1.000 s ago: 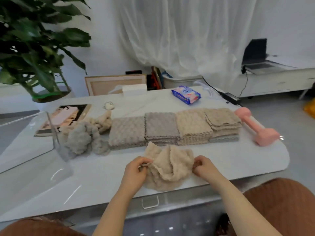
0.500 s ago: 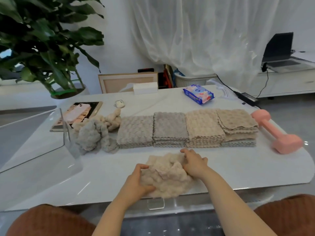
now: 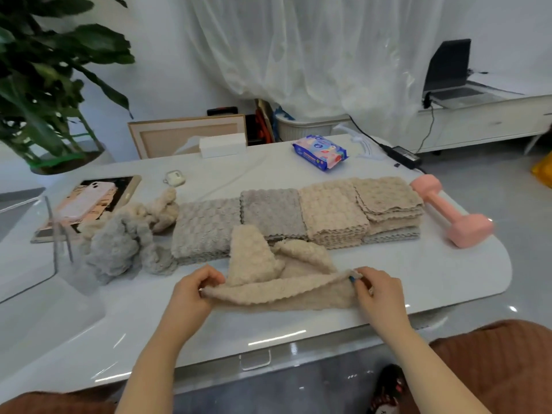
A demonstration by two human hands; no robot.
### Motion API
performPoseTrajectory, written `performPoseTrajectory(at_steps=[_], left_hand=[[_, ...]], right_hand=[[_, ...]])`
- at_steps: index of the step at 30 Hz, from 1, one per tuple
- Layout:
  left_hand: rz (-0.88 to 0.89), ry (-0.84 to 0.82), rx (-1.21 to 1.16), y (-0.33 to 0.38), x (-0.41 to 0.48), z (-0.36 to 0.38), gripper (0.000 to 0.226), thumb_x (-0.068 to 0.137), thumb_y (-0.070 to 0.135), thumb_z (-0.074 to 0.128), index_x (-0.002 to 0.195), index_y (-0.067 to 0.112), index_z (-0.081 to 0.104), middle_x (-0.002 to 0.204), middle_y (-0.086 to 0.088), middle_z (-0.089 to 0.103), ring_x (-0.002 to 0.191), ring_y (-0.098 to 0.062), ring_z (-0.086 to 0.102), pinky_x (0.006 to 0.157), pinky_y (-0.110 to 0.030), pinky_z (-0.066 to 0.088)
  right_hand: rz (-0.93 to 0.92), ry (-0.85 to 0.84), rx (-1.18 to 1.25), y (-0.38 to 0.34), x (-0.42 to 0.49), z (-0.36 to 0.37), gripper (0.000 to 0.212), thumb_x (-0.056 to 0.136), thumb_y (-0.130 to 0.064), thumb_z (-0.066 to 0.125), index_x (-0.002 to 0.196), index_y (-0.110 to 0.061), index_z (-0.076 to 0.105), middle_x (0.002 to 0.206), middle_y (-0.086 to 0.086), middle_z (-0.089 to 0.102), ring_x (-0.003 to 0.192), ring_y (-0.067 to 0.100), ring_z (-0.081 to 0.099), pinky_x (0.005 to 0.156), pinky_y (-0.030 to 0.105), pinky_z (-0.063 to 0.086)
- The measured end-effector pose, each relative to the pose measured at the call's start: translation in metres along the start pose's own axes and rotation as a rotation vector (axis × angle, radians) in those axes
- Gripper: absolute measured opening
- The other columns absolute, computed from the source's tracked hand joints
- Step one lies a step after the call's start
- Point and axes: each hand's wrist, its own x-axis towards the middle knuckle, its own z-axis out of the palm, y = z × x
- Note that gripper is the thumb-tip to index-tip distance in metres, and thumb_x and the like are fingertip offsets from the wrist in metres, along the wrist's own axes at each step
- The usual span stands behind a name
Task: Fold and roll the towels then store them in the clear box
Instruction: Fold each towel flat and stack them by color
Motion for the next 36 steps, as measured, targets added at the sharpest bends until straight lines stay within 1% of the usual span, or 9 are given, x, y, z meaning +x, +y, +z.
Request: performPoseTrajectory(at_steps=[5, 8, 11, 15, 18, 25, 30, 33, 36], left_hand=[[-0.152, -0.258, 0.226, -0.004, -0.016, -0.016, 0.056, 0.069, 0.005, 0.079, 0.094, 0.045, 0.049, 0.087, -0.001, 0.058, 0.073, -0.022, 0.057, 0.068, -0.021, 0.047], [-0.274, -0.362, 0.31, -0.001, -0.025, -0.034, 0.08, 0.065, 0.022, 0.086, 0.118, 0.047, 0.031, 0.097, -0.001, 0.055, 0.086, -0.019, 0.059, 0.082, -0.026, 0.047], [-0.38, -0.405, 0.295, -0.002, -0.036, -0.05, 0.084, 0.068, 0.019, 0.085, 0.121, 0.049, 0.027, 0.103, -0.003, 0.055, 0.078, -0.017, 0.061, 0.069, -0.023, 0.052], [-0.369, -0.298, 0.185, -0.015, -0.039, -0.051, 0.012, 0.083, 0.023, 0.071, 0.089, 0.019, 0.061, 0.076, -0.002, 0.055, 0.058, -0.012, 0.049, 0.053, -0.024, 0.042], [-0.315, -0.195, 0.169, -0.024, -0.029, -0.039, 0.028, 0.088, 0.03, 0.065, 0.069, 0.011, 0.054, 0.062, 0.001, 0.048, 0.058, -0.012, 0.043, 0.058, -0.028, 0.032], [-0.18, 0.046, -0.042, -0.014, 0.003, -0.007, 0.017, 0.094, 0.024, 0.056, 0.081, 0.015, 0.061, 0.071, -0.004, 0.059, 0.064, -0.016, 0.053, 0.063, -0.031, 0.043], [-0.233, -0.009, 0.241, -0.03, 0.031, -0.006, 0.003, 0.092, 0.024, 0.059, 0.089, 0.022, 0.059, 0.079, -0.003, 0.063, 0.07, -0.017, 0.056, 0.059, -0.027, 0.042], [-0.206, 0.027, 0.325, -0.037, 0.037, -0.004, 0.008, 0.09, 0.026, 0.062, 0.096, 0.021, 0.06, 0.095, 0.001, 0.056, 0.082, -0.014, 0.054, 0.066, -0.027, 0.041], [-0.154, 0.07, 0.364, -0.044, 0.042, -0.004, 0.012, 0.087, 0.025, 0.067, 0.086, 0.015, 0.062, 0.1, 0.003, 0.047, 0.093, -0.015, 0.048, 0.078, -0.025, 0.036]], right_hand=[[-0.017, -0.101, 0.331, -0.011, -0.008, 0.004, 0.019, 0.08, -0.006, 0.059, 0.082, -0.025, 0.065, 0.091, -0.009, 0.057, 0.088, 0.006, 0.057, 0.078, 0.019, 0.044], [0.055, -0.258, 0.517, -0.042, -0.001, 0.005, 0.023, 0.087, -0.001, 0.053, 0.083, -0.023, 0.06, 0.08, -0.003, 0.063, 0.074, 0.005, 0.057, 0.065, 0.018, 0.043], [0.076, -0.437, 0.395, -0.063, 0.004, 0.02, 0.016, 0.093, -0.007, 0.044, 0.092, -0.021, 0.052, 0.068, 0.001, 0.058, 0.06, 0.01, 0.051, 0.056, 0.024, 0.036], [0.096, -0.521, 0.185, -0.065, 0.011, 0.029, 0.008, 0.097, -0.011, 0.038, 0.096, -0.013, 0.046, 0.074, 0.006, 0.057, 0.065, 0.02, 0.053, 0.054, 0.028, 0.035], [0.227, -0.615, 0.148, -0.059, 0.018, 0.019, 0.016, 0.093, -0.008, 0.039, 0.078, -0.014, 0.036, 0.074, 0.008, 0.05, 0.064, 0.022, 0.046, 0.054, 0.032, 0.032], [0.404, -0.355, 0.315, -0.038, 0.024, 0.014, 0.024, 0.088, -0.004, 0.047, 0.071, -0.012, 0.032, 0.068, 0.006, 0.039, 0.061, 0.02, 0.036, 0.055, 0.03, 0.028], [0.313, -0.391, 0.215, -0.046, 0.04, 0.024, 0.024, 0.088, -0.003, 0.048, 0.071, -0.019, 0.041, 0.069, 0.002, 0.047, 0.06, 0.017, 0.042, 0.054, 0.029, 0.031], [0.215, -0.411, 0.114, -0.051, 0.047, 0.029, 0.01, 0.086, -0.007, 0.051, 0.086, -0.015, 0.048, 0.087, -0.002, 0.046, 0.076, 0.019, 0.048, 0.062, 0.03, 0.037], [0.156, -0.458, 0.115, -0.048, 0.055, 0.033, 0.028, 0.087, -0.01, 0.055, 0.114, -0.017, 0.053, 0.112, -0.001, 0.041, 0.097, 0.019, 0.049, 0.071, 0.02, 0.043]])
